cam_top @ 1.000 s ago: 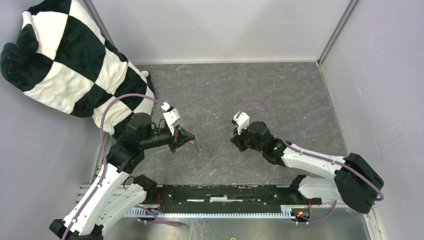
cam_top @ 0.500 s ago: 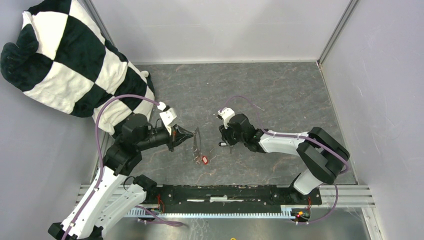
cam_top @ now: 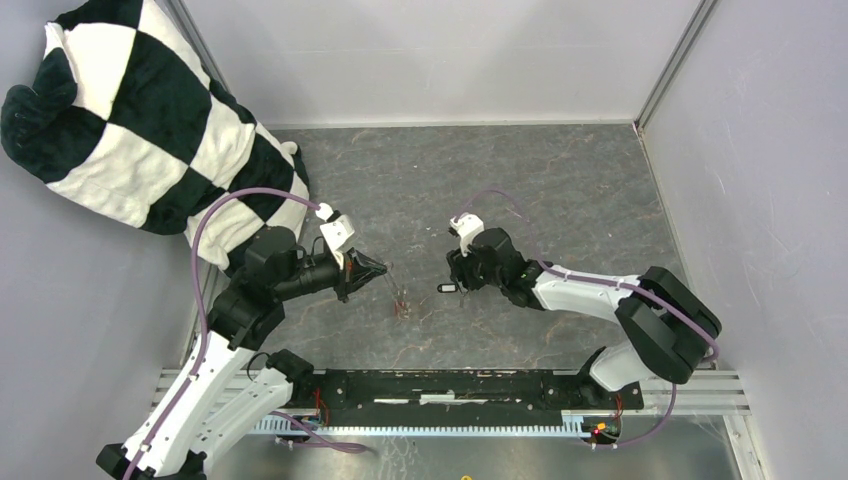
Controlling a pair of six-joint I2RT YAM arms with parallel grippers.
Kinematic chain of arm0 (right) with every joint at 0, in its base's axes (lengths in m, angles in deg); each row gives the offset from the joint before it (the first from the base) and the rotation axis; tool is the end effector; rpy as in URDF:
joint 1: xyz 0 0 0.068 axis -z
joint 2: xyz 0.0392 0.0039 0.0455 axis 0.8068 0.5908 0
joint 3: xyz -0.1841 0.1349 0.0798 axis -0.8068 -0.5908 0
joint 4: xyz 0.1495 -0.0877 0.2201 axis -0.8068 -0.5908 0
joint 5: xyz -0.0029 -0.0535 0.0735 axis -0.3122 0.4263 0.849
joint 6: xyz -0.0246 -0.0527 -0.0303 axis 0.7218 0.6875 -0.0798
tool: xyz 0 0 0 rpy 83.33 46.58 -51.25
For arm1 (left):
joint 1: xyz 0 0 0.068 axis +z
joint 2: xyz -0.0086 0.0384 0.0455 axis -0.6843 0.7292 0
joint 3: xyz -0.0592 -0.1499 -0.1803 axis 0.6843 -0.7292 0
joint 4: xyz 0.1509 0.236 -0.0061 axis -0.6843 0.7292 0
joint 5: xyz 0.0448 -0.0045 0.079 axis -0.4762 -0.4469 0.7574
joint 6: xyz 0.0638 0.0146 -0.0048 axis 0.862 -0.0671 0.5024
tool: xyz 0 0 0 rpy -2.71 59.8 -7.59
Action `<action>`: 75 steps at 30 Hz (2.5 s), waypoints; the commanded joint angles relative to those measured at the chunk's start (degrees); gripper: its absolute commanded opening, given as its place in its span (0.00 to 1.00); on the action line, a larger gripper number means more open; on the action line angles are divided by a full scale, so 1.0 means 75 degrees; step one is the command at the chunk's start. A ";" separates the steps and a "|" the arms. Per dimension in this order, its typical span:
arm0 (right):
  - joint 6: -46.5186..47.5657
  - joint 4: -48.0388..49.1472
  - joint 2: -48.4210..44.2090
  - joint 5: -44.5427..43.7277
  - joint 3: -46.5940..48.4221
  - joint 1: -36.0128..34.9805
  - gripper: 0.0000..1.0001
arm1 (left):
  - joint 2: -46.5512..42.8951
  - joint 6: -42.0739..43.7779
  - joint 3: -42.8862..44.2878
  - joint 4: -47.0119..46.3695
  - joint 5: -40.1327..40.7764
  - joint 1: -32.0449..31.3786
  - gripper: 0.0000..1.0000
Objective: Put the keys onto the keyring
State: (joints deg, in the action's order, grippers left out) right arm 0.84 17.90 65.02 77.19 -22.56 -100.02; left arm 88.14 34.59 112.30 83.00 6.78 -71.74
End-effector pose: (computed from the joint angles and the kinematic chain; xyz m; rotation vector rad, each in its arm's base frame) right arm 0.2284 0.2330 0.1179 -0.6524 2.1726 0.4589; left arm 0.1594 -0.1188 0.3225 0.9142 1.6862 -0.8293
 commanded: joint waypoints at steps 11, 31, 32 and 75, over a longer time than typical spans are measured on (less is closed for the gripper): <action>0.1808 -0.0890 -0.0040 0.2218 0.0206 0.0619 0.50 | 0.0079 0.0410 0.0407 -0.0227 0.0101 0.0051 0.02; 0.2281 -0.1314 0.0471 0.2221 0.0536 0.0623 0.32 | 0.0213 0.0539 0.0504 -0.0197 0.0254 0.0049 0.02; 0.2282 -0.1314 0.0480 0.2214 0.0539 0.0624 0.32 | 0.0212 0.0550 0.0495 -0.0185 0.0254 0.0055 0.02; 0.2237 0.1565 -0.0416 0.2879 -0.1409 0.0600 0.00 | 0.0221 0.0989 0.0563 0.0625 0.0328 0.0047 0.02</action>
State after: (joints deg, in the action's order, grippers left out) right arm 17.35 24.94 63.71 96.40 -32.59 -95.63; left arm 90.76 38.87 115.06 88.22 9.22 -71.74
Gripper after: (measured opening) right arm 0.012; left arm 0.022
